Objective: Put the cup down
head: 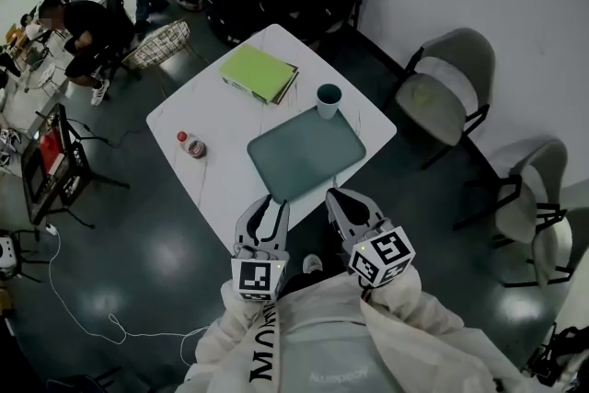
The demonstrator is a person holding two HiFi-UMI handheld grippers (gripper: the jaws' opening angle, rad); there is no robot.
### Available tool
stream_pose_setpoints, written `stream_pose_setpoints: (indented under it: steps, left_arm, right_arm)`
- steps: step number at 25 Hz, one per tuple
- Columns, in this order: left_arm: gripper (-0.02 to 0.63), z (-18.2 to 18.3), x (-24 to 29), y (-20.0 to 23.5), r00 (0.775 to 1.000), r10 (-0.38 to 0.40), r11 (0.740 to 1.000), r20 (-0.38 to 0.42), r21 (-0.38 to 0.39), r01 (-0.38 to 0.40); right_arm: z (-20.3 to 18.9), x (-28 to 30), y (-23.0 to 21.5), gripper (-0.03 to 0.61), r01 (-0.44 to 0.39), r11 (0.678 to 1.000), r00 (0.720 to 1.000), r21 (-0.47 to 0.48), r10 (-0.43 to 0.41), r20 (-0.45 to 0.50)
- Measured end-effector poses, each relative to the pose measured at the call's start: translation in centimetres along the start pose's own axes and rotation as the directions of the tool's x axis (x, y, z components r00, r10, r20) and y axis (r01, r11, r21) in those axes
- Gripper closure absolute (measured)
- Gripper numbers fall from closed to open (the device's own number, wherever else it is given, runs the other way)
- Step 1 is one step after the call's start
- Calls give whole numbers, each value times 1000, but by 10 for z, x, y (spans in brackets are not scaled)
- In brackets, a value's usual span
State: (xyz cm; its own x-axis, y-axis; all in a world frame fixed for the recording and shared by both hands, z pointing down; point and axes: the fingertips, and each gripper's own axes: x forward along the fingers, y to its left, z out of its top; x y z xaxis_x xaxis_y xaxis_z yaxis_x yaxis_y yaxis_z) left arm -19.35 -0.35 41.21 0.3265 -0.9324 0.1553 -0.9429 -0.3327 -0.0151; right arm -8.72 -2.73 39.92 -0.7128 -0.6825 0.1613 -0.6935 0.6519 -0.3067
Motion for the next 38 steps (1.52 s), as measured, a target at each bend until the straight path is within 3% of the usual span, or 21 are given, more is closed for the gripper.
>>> stream_pose_setpoints:
  steps: [2,10,25,38]
  left_arm:
    - [488,1,-6,-2,1000,1,1000,-4,4,-1]
    - [603,5,-14,-3,999,30,999,-12,-10,-30]
    - [603,12,7,-28,999,37,999,-38,-17,-38]
    - [603,44,27,-28,994,107,994,9,-36,-106]
  right_arm:
    - [1,0,3,573,-3,1000,1000,2,3,-1]
    - [-9,3,9,573,-20,999,1000,29,20,-24]
    - [-3,-9,-11,574,-11,1000,998,15,12,-59]
    - [40,-9,-29,573,-62,995,998,-76,62,-5]
